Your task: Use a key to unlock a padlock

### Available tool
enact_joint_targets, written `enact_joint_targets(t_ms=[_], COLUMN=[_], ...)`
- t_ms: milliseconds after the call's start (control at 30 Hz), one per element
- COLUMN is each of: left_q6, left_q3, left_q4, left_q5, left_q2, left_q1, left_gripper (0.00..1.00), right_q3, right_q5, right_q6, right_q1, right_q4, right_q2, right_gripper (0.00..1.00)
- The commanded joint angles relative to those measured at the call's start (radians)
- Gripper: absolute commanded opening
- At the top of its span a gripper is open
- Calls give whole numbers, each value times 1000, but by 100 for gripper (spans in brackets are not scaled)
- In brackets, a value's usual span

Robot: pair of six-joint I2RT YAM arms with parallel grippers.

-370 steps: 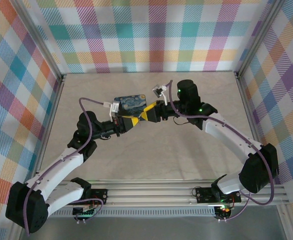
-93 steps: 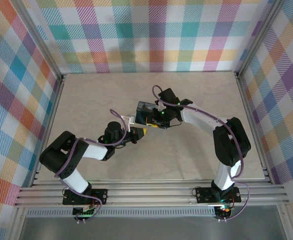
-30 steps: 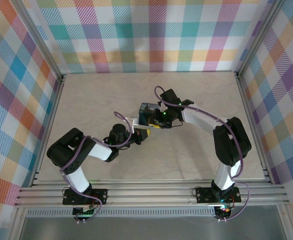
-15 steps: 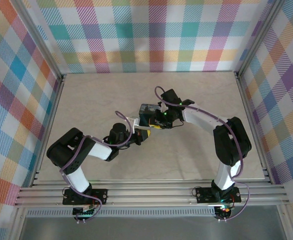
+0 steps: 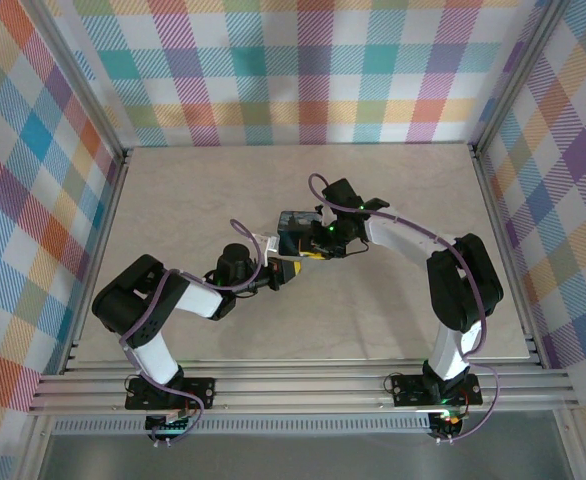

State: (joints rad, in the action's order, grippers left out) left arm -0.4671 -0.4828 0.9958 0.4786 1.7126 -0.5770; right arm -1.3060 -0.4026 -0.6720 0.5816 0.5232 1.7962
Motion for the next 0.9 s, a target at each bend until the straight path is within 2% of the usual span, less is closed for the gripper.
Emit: enact_joint_targets(t_ms=[0,433,667,867], left_q6=[24,142,151,104], left_q3=[-51,-55,-72,-45], left_q4=[89,-60,-42,60], left_q5=[-17,-96,-129,-178], left_q2=[-29,-138,-104,-78], left_q1=[11,-17,-50,-52], left_gripper=[0,0,0,0], right_q3=[-26,-82,-67,-64], right_q5=[-136,-103,-137,-150], right_q6=[13,9,-31,-50], right_q1=[19,15,15,15], right_q4=[55,128,98,93], right_q2=[6,29,25,25], right_gripper=[0,0,0,0])
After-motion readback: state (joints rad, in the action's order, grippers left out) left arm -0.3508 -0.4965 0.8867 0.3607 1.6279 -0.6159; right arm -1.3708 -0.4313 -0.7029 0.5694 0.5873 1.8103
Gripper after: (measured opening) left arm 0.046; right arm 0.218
